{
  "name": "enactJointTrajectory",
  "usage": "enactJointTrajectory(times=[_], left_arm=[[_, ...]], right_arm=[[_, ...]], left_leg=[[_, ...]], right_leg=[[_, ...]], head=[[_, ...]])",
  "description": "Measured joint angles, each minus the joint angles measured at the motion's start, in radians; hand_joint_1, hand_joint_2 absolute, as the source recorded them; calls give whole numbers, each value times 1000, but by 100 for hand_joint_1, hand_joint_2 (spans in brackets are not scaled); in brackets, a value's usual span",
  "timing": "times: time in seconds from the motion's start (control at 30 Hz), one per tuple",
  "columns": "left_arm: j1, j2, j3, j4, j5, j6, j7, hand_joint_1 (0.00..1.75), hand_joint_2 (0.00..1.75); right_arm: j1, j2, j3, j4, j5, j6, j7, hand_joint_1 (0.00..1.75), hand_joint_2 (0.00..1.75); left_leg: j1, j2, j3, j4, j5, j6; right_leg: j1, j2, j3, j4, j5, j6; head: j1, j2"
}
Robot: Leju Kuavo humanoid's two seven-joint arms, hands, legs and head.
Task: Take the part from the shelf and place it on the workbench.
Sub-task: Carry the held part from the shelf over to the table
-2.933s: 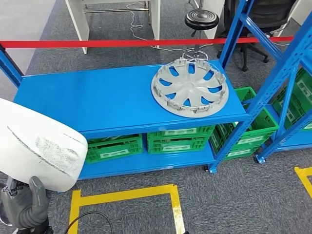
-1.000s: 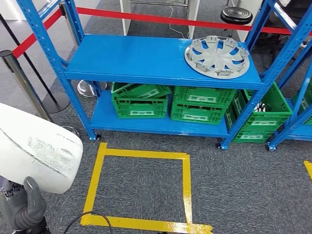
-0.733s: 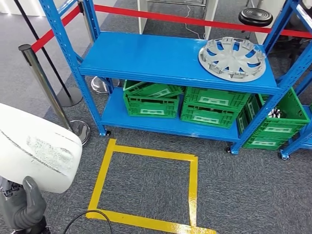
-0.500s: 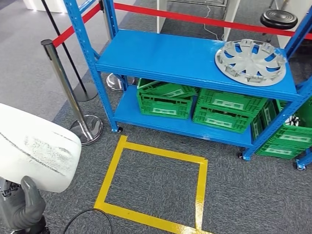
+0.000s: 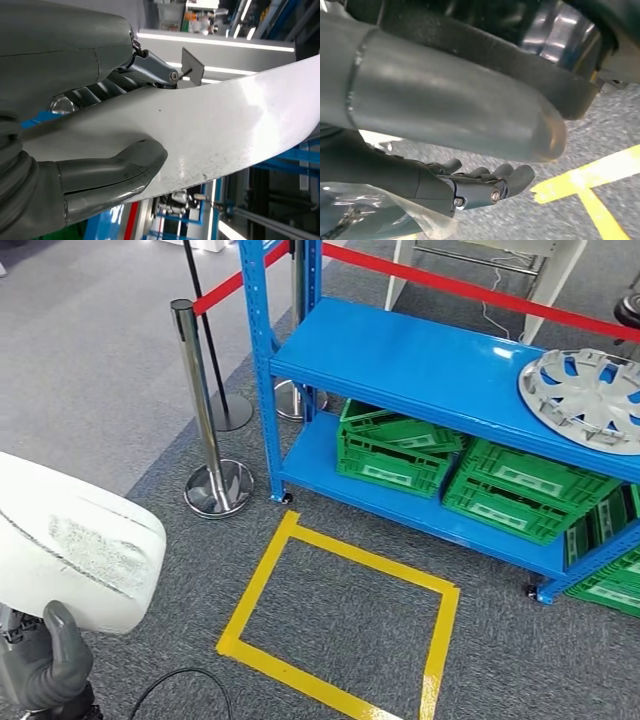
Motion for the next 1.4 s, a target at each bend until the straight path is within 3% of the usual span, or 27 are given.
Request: enactJointTrajectory(times=[0.07, 0.13, 0.2, 0.27, 0.33, 0.4, 0.47, 0.5, 0.53, 0.57, 0.63, 0.7, 0.77, 0.8, 0.87, 0.93, 0.97, 1.0, 1.03, 1.07, 1.13, 1.17, 1.23, 1.27, 1.3, 1.33, 1.4], left_arm=[[7, -3, 0, -6, 1, 0, -2, 175, 175], [11, -6, 0, -15, 18, -11, -1, 175, 175], [19, -9, 0, -26, 36, -26, 1, 175, 175], [29, -11, 0, -38, 42, -36, 4, 175, 175], [34, -11, 0, -48, 56, -52, 6, 175, 175], [33, -14, -1, -52, 87, -78, 12, 175, 175], [33, -19, 0, -53, 116, -97, 19, 175, 175], [33, -22, 0, -53, 125, -102, 22, 175, 175], [33, -24, 0, -53, 129, -106, 23, 175, 175], [33, -26, 0, -53, 134, -110, 25, 175, 175], [32, -30, 0, -53, 144, -117, 30, 175, 175], [29, -36, 2, -53, 152, -108, 38, 175, 175], [27, -43, 10, -53, 157, -80, 52, 175, 175], [27, -46, 16, -53, 159, -67, 59, 175, 175], [24, -50, 24, -53, 163, -56, 69, 175, 175], [21, -55, 27, -52, 163, -53, 72, 175, 175], [21, -57, 27, -52, 163, -52, 72, 175, 175], [21, -58, 28, -52, 162, -50, 73, 175, 175], [21, -58, 29, -52, 160, -47, 73, 175, 175], [21, -58, 30, -51, 157, -44, 73, 175, 175], [21, -58, 30, -51, 149, -41, 72, 175, 175], [20, -58, 30, -51, 145, -41, 72, 175, 175], [19, -57, 30, -51, 136, -41, 70, 175, 175], [19, -57, 30, -52, 132, -41, 70, 175, 175], [19, -57, 30, -52, 127, -40, 69, 175, 175], [19, -57, 30, -52, 121, -38, 68, 175, 175], [16, -57, 30, -51, 108, -31, 67, 175, 175]], right_arm=[[1, 0, 0, 0, -1, -3, 2, 0, 0], [3, 1, 0, 1, -3, -9, 5, 0, 0], [5, 4, 0, 1, -6, -16, 8, 0, 0], [6, 8, -1, 2, -11, -22, 11, 0, 0], [8, 14, -1, 2, -15, -26, 10, 0, 0], [12, 18, -2, 2, -19, -28, 6, 0, 0], [14, 20, -2, 2, -21, -28, 4, 0, 0], [14, 20, -2, 2, -21, -28, 3, 0, 0], [14, 21, -2, 2, -22, -28, 3, 0, 0], [14, 22, -2, 2, -23, -28, 2, 0, 0], [14, 25, -2, 2, -26, -27, 1, 0, 0], [13, 27, -2, 2, -32, -28, -1, 0, 0], [12, 29, -2, 2, -39, -30, -2, 0, 0], [12, 30, -3, 2, -42, -31, -2, 0, 0], [12, 33, -3, 2, -46, -32, -2, 0, 0], [13, 35, -4, 3, -47, -33, -2, 0, 0], [14, 35, -5, 4, -48, -33, -4, 0, 0], [14, 35, -6, 4, -48, -33, -5, 0, 0], [14, 35, -7, 5, -48, -33, -6, 0, 0], [13, 36, -8, 5, -48, -33, -7, 0, 0], [13, 36, -10, 6, -48, -33, -7, 0, 0], [14, 36, -11, 7, -48, -33, -7, 0, 0], [14, 37, -13, 8, -49, -32, -9, 0, 0], [13, 37, -14, 8, -49, -32, -10, 0, 0], [12, 39, -15, 8, -49, -32, -12, 0, 0], [12, 40, -16, 8, -49, -32, -13, 0, 0], [13, 42, -17, 9, -47, -31, -16, 0, 0]], left_leg=[[-4, -30, 2, 1, 0, 0], [-5, -57, 1, 3, 1, -2], [0, -80, -8, 5, 5, -12], [5, -99, -17, 7, 8, -24], [1, -61, -33, 40, -13, -35], [-1, 5, -83, 151, -72, -44], [5, 29, -143, 277, -120, -52], [7, 32, -153, 300, -120, -54], [9, 36, -144, 283, -100, -56], [10, 44, -114, 227, -67, -56], [5, 87, -38, 83, -9, -50], [-1, 118, -3, 12, 3, -38], [-3, 102, -5, 8, 0, -24], [-2, 90, -5, 6, 1, -18], [3, 67, -7, 3, 6, -5], [4, 45, -10, 3, 8, 1], [3, 32, -11, 3, 8, 2], [2, 19, -11, 4, 8, 2], [2, 5, -10, 4, 8, 2], [1, -9, -9, 5, 8, 2], [0, -37, -9, 8, 8, -1], [0, -50, -12, 10, 8, -4], [2, -73, -21, 13, 12, -16], [5, -84, -25, 12, 15, -23], [6, -82, -28, 15, 15, -29], [6, -65, -34, 26, 7, -34], [4, -7, -70, 108, -42, -43]], right_leg=[[0, 16, 44, -103, 74, -11], [-2, 69, 104, -234, 126, -24], [-1, 99, 131, -283, 130, -28], [-1, 76, 139, -293, 132, -29], [-4, 46, 147, -305, 137, -36], [-4, 13, 153, -310, 136, -43], [-3, -21, 154, -310, 133, -45], [-3, -37, 155, -310, 132, -45], [-3, -51, 157, -309, 130, -43], [-3, -64, 160, -309, 127, -41], [1, -86, 166, -308, 119, -33], [8, -106, 167, -306, 111, -23], [10, -128, 175, -307, 104, -13], [9, -125, 177, -302, 97, -7], [6, -76, 154, -245, 57, 2], [4, -17, 85, -108, -8, 3], [4, -6, 49, -41, -29, 3], [5, -1, 24, -2, -32, 2], [5, 1, 18, -4, -14, 0], [5, 5, 32, -46, 23, -2], [2, 41, 88, -185, 101, -9], [0, 62, 111, -241, 121, -12], [0, 82, 131, -281, 124, -17], [1, 73, 135, -285, 125, -20], [1, 62, 137, -287, 128, -26], [0, 49, 140, -291, 131, -31], [0, 19, 144, -296, 132, -41]], head=[[0, 0], [-2, 0], [-1, 0], [0, 0], [-4, 0], [-9, 0], [-11, 0], [-11, 0], [-11, 0], [-11, 0], [-12, 0], [-11, 0], [-9, 0], [-7, 0], [-4, 0], [0, 0], [1, 0], [1, 0], [1, 0], [1, 0], [1, 0], [1, 0], [0, 0], [0, 0], [0, 0], [-2, 0], [-6, 0]])
